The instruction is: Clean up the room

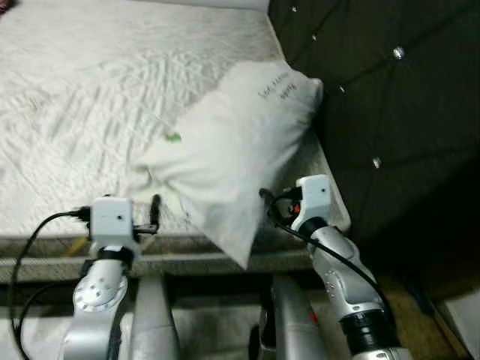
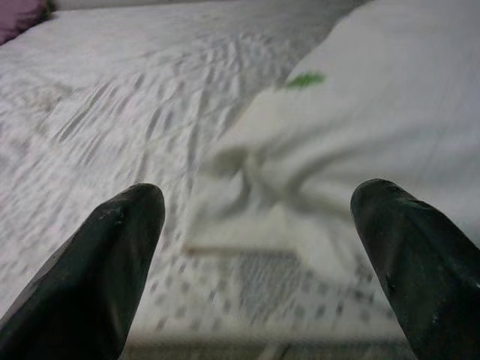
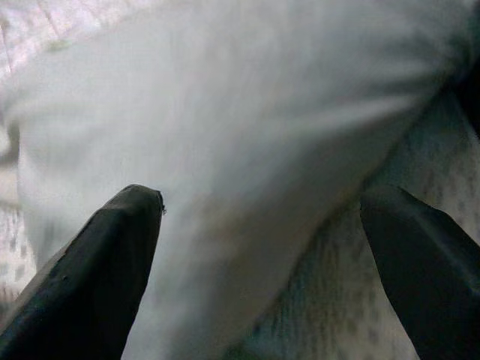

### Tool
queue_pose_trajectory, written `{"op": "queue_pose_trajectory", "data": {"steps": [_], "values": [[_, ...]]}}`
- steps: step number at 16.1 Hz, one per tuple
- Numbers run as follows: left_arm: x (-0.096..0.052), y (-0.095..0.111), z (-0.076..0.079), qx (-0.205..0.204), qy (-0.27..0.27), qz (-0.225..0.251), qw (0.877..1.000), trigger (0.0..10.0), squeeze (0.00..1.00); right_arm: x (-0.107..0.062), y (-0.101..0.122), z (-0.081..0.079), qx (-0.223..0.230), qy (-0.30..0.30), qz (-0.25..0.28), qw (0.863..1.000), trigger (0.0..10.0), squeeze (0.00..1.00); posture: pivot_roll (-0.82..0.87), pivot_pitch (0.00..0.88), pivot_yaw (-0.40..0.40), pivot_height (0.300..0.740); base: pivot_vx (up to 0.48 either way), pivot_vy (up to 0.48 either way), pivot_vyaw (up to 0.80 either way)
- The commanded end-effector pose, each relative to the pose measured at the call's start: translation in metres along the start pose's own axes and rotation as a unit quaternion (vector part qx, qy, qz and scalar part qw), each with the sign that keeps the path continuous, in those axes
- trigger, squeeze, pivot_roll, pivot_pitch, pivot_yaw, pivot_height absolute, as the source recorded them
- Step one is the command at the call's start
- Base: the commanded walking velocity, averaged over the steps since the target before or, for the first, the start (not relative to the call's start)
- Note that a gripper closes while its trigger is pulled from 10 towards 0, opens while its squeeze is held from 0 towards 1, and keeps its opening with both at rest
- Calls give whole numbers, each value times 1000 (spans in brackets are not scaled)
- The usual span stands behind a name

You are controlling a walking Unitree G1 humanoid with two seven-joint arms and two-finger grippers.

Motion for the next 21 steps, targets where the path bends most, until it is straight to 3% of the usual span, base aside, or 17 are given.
{"op": "queue_pose_trajectory", "data": {"steps": [1, 8, 13, 16, 19, 21], "values": [[-2, 3, -4, 4, 12, 2, 1000, 10000, 0, 3, 1, 2, -11, 4, -3, 1000, 10000, 0, 112, 144, -104, 547, 0, 0, 0], [-16, 13, -23, 29, 49, -2, 998, 10000, 0, 25, 3, -14, -25, 57, -22, 998, 10000, 0, 179, 220, -132, 547, 0, 0, 0], [-43, 4, -27, 37, 50, -35, 997, 10000, 0, 37, -10, -37, -22, 95, -55, 994, 10000, 0, 203, 262, -136, 547, 0, 0, 0], [-48, 2, -25, 38, 40, -47, 997, 10000, 0, 46, -1, -51, -8, 103, -38, 994, 10000, 0, 215, 263, -126, 512, 0, 0, 0], [-50, 0, -21, 39, 23, -54, 998, 10000, 0, 55, 12, -62, 12, 102, -19, 995, 10000, 0, 218, 253, -113, 512, 0, 0, 0], [-45, 2, -18, 40, 15, -52, 998, 10000, 0, 67, 30, -67, 68, 75, 7, 995, 10000, 0, 220, 245, -107, 512, 0, 0, 0]]}}
Point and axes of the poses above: a point about 5 cm out from each wrist's last joint towards the gripper, its own x axis pointing out of the wrist towards the gripper, its own y axis along the axis of the wrist's last joint, z = x × y, the point moved 5 cm from there along x, pointing out of the wrist towards the gripper, and after that the axes turned 1 degree about x, right-handed, at the moved point
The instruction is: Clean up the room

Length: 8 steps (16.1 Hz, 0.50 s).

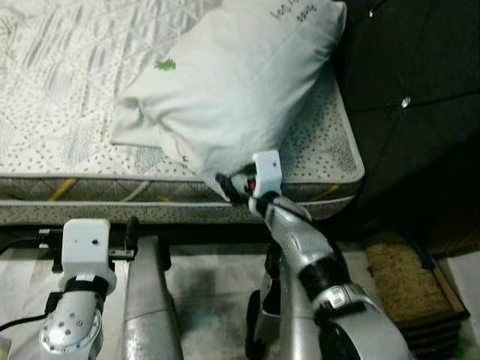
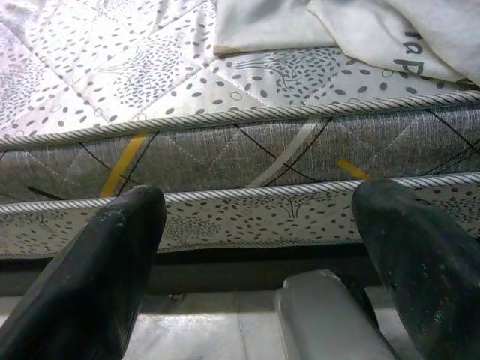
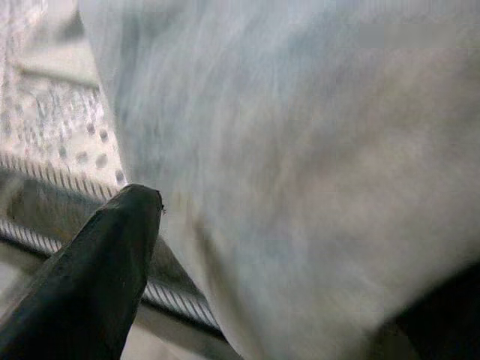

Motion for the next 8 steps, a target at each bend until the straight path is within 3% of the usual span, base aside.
{"op": "queue_pose_trajectory", "data": {"steps": [1, 2, 3, 8], "values": [[-1, -1, 4, 1, -11, -6, 1000, 10000, 0, 5, 8, 0, 29, -16, 15, 999, 10000, 0, 220, 241, -107, 512, 0, 0, 0], [0, -1, 5, 2, -12, -5, 1000, 10000, 0, 7, 13, 1, 41, -29, 24, 998, 6941, 0, 222, 236, -109, 512, 0, 0, 0], [0, -1, 6, 2, -14, -5, 1000, 10000, 0, 10, 21, 5, 61, -48, 37, 996, 314, 0, 227, 232, -111, 512, 0, 0, 0], [7, 1, 6, -1, -7, 1, 1000, 10000, 0, 13, 52, 26, 103, -104, 95, 985, 0, 0, 221, 214, -122, 512, 0, 0, 0]]}}
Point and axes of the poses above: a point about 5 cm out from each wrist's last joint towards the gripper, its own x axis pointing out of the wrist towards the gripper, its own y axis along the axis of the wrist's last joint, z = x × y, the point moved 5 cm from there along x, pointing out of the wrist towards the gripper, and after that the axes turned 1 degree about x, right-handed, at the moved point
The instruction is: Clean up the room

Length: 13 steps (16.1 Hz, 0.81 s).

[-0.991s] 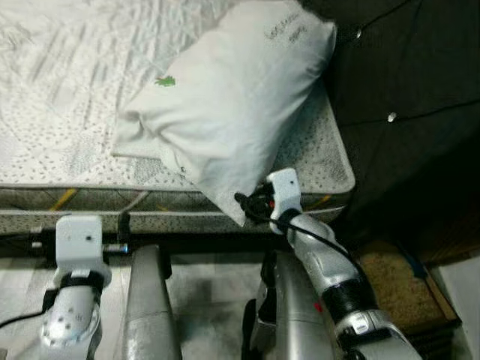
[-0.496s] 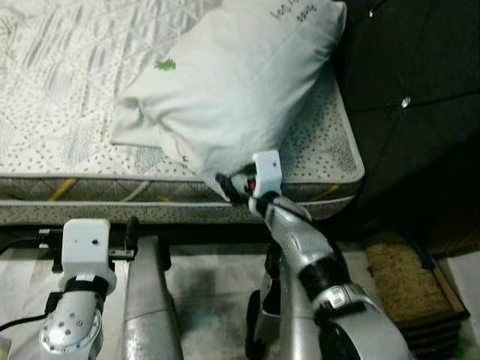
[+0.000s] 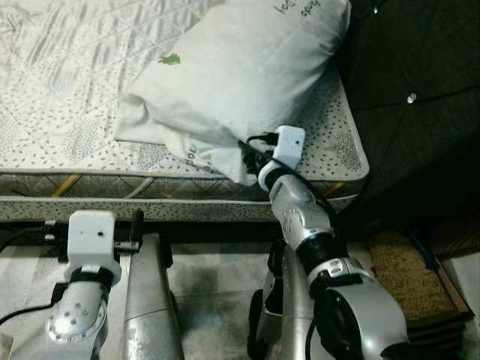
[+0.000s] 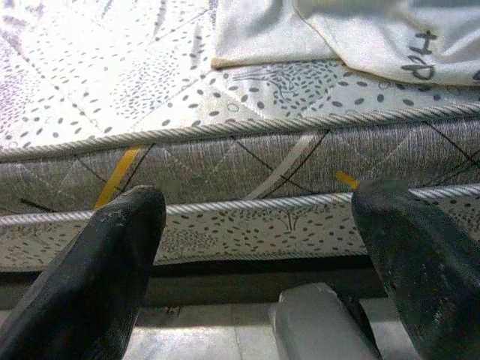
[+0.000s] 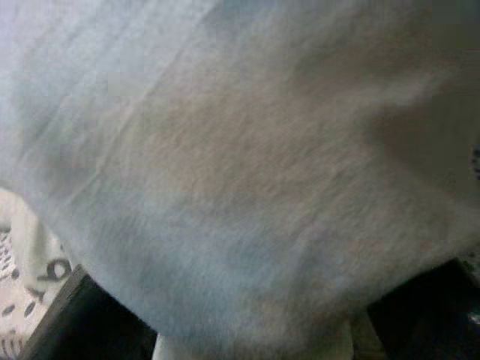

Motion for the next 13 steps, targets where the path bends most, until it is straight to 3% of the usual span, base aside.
{"op": "queue_pose_trajectory", "data": {"steps": [1, 3, 7, 13], "values": [[0, -5, 1, -1, -1, -9, 1000, 10000, 0, 5, 20, -11, 22, 2, 38, 999, 0, 0, 218, 206, -122, 512, 0, 0, 0], [5, -3, 5, -3, -3, -2, 1000, 10000, 0, 7, 28, -7, 29, -4, 49, 998, 0, 0, 209, 194, -122, 512, 0, 0, 0], [10, -2, 3, -4, -1, 2, 1000, 10000, 0, 8, 39, -14, -2, 19, 69, 997, 0, 0, 193, 192, -123, 512, 0, 0, 0], [21, 4, 11, -15, -6, 19, 1000, 10000, 0, 11, 72, 22, -38, -20, 103, 994, 0, 0, 165, 157, -123, 512, 0, 0, 0]]}}
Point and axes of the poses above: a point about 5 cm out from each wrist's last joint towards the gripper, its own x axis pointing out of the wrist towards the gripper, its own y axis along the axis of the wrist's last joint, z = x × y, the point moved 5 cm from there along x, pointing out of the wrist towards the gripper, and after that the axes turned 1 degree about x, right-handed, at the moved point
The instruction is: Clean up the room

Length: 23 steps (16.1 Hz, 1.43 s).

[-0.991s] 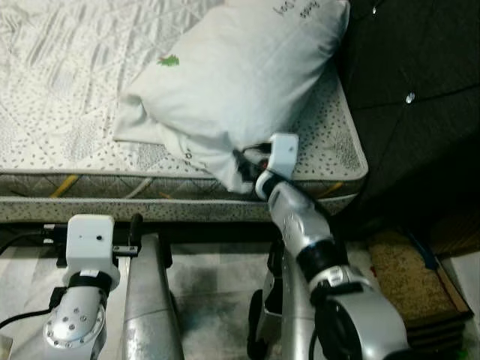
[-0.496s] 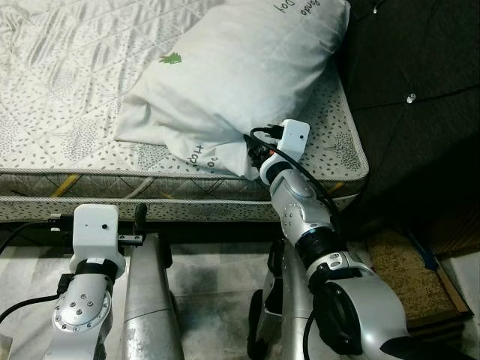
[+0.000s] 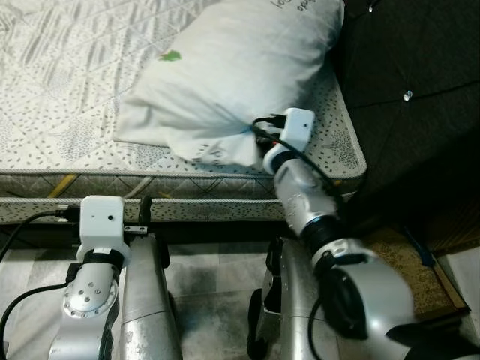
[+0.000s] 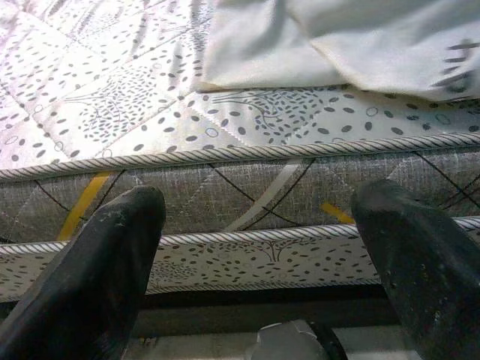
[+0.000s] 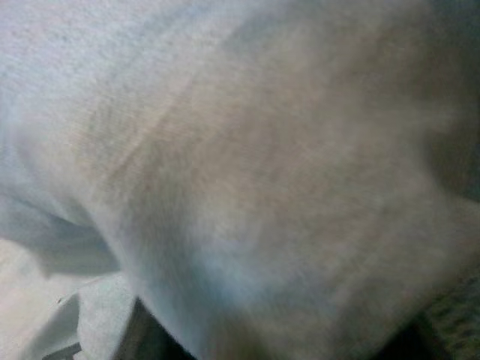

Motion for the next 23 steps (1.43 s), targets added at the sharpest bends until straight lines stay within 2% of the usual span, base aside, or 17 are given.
{"op": "queue_pose_trajectory", "data": {"steps": [1, 5, 6, 9, 10, 11, 12, 13, 14, 15, 16, 18, 19, 20, 21, 22, 23], "values": [[2, -2, 4, -2, -3, -1, 1000, 10000, 0, 5, 43, 24, -12, -32, 62, 997, 0, 0, 157, 150, -119, 512, 0, 0, 0], [11, 2, 6, -2, -5, 11, 1000, 10000, 0, -2, 86, 88, -66, -110, 86, 988, 0, 0, 144, 126, -118, 512, 0, 0, 0], [13, 3, 5, -4, -3, 13, 1000, 10000, 0, -16, 108, 126, -103, -149, 100, 978, 0, 0, 134, 118, -122, 512, 0, 0, 0], [16, 1, 6, -7, 0, 16, 1000, 10000, 0, -43, 128, 178, -151, -208, 109, 960, 0, 0, 110, 104, -118, 512, 0, 0, 0], [18, 2, 6, -8, 1, 18, 1000, 10000, 0, -55, 131, 195, -173, -229, 106, 952, 0, 0, 103, 99, -116, 512, 0, 0, 0], [19, 2, 6, -8, 1, 19, 1000, 10000, 0, -61, 131, 202, -178, -238, 105, 949, 0, 0, 97, 97, -112, 512, 0, 0, 0], [21, 3, 6, -8, 0, 21, 1000, 10000, 0, -74, 128, 217, -186, -254, 102, 944, 0, 0, 88, 94, -106, 512, 0, 0, 0], [22, 3, 7, -7, -3, 23, 1000, 10000, 0, -82, 123, 226, -191, -261, 95, 941, 0, 0, 82, 92, -101, 512, 0, 0, 0], [24, 2, 10, -5, -8, 24, 1000, 10000, 0, -93, 106, 233, -197, -266, 81, 940, 0, 0, 74, 87, -93, 512, 0, 0, 0], [26, 3, 10, -4, -10, 26, 1000, 10000, 0, -100, 93, 233, -198, -267, 74, 940, 0, 0, 73, 84, -90, 512, 0, 0, 0], [26, 3, 10, -4, -10, 26, 1000, 10000, 0, -101, 91, 233, -197, -268, 72, 940, 0, 0, 73, 84, -90, 512, 0, 0, 0], [28, 4, 9, -2, -11, 29, 1000, 10000, 0, -112, 72, 226, -192, -267, 67, 942, 0, 0, 71, 79, -87, 512, 0, 0, 0], [29, 4, 8, 0, -11, 31, 999, 10000, 0, -121, 52, 215, -187, -261, 57, 945, 0, 0, 67, 75, -87, 512, 0, 0, 0], [29, 4, 7, 0, -11, 32, 999, 10000, 0, -124, 48, 211, -186, -259, 54, 946, 0, 0, 67, 75, -87, 512, 0, 0, 0], [31, 5, 7, 2, -11, 34, 999, 10000, 0, -134, 22, 190, -177, -236, 30, 955, 0, 0, 60, 76, -86, 512, 0, 0, 0], [32, 5, 7, 3, -13, 35, 999, 10000, 0, -135, 12, 181, -169, -228, 19, 959, 0, 0, 57, 78, -84, 512, 0, 0, 0], [32, 6, 9, 6, -19, 36, 999, 10000, 0, -135, 1, 166, -164, -213, 10, 963, 0, 0, 57, 80, -83, 512, 0, 0, 0]]}}
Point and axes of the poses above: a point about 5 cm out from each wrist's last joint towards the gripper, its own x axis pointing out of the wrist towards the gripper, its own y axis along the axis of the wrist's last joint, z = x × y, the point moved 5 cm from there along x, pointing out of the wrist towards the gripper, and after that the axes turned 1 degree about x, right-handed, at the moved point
